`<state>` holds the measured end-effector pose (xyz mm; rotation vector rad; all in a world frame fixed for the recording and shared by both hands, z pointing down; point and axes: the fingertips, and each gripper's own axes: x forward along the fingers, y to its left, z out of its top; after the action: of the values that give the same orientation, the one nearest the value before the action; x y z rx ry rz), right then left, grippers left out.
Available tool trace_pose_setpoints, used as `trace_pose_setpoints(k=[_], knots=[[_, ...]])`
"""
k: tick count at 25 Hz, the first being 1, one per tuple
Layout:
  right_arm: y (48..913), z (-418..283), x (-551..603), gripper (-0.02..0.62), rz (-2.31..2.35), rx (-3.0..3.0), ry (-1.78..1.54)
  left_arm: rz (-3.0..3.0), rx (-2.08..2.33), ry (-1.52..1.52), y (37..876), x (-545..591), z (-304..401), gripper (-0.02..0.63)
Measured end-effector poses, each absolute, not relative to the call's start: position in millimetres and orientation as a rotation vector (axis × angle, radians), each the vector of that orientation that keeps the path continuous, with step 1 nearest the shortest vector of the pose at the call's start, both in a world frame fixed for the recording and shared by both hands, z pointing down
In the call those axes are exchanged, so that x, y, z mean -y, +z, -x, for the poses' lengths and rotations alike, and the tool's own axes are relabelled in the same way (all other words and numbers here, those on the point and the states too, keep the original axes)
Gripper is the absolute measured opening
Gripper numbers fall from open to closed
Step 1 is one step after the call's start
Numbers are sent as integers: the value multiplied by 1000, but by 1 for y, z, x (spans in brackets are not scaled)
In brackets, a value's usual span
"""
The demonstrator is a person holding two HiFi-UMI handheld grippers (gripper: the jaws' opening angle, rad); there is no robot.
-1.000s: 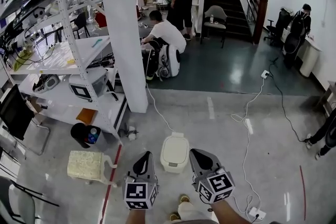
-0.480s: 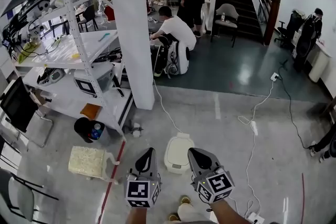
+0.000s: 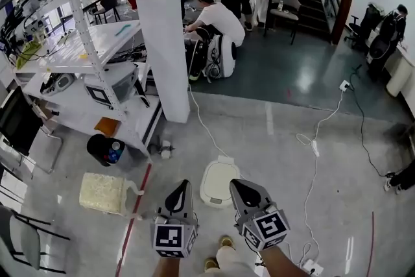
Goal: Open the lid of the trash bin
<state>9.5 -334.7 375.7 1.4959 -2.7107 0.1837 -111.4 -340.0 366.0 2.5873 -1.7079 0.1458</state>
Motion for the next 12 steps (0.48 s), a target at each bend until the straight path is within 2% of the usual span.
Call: trace_pose_setpoints(k=[12], knots=[[426,-35,374,34,-1522,2670,243,-2535,1637,196,430,373,88,0]])
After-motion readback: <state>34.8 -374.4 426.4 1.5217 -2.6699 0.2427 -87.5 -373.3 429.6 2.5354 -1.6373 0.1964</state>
